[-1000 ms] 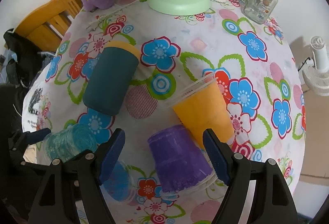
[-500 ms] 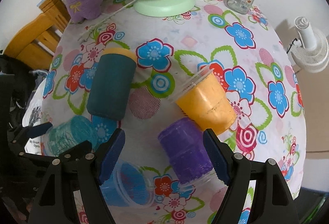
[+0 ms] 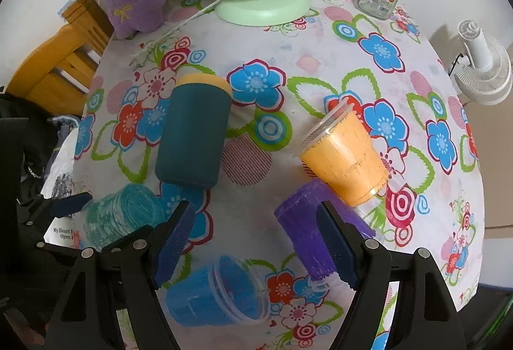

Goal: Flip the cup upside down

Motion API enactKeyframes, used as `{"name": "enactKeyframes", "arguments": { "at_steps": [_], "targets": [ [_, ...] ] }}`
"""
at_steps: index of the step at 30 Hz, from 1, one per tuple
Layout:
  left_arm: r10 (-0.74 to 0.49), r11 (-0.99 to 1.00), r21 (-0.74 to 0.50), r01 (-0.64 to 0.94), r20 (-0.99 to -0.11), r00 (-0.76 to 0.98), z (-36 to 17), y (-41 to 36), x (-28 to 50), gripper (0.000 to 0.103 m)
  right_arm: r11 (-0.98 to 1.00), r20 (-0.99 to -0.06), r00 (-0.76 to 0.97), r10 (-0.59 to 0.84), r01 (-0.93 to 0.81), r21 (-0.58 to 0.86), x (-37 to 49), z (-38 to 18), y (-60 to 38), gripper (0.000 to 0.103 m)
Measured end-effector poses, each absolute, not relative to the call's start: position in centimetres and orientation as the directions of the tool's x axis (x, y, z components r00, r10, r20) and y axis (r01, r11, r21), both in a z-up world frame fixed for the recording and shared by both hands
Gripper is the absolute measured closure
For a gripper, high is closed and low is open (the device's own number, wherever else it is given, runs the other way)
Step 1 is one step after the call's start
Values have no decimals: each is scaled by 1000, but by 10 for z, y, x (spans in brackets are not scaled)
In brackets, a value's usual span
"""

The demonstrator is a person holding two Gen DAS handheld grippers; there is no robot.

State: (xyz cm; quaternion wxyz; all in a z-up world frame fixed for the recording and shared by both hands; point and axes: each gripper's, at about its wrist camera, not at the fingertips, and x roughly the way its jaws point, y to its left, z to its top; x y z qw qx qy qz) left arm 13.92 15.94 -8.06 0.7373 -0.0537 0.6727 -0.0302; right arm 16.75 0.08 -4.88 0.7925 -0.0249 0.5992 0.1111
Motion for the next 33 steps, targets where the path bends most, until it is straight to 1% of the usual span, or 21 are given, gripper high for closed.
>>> {"name": "enactKeyframes", "arguments": {
  "at_steps": [6,14,20,26,33],
  "targets": [
    [-101,993,-107,-47,-988,115,-71,143,142,0,972,-946,279,167,-205,111,165,-40,-10,22],
    [-48,995,-61,-73,-985,165,-35,117,127,0,964,-920,324,219,-216,154,155,-15,-48,23],
    [4,988,-27,-155,-981,195,-9,78,103,0,943,-895,347,279,-274,187,143,7,-91,23],
    [-18,969,-64,-239,-982,190,-8,23,78,0,921,-889,339,307,-340,189,133,16,-141,23],
    [-81,939,-139,-316,-979,189,-24,-40,57,0,899,-904,316,287,-415,140,127,9,-186,23]
  ]
}}
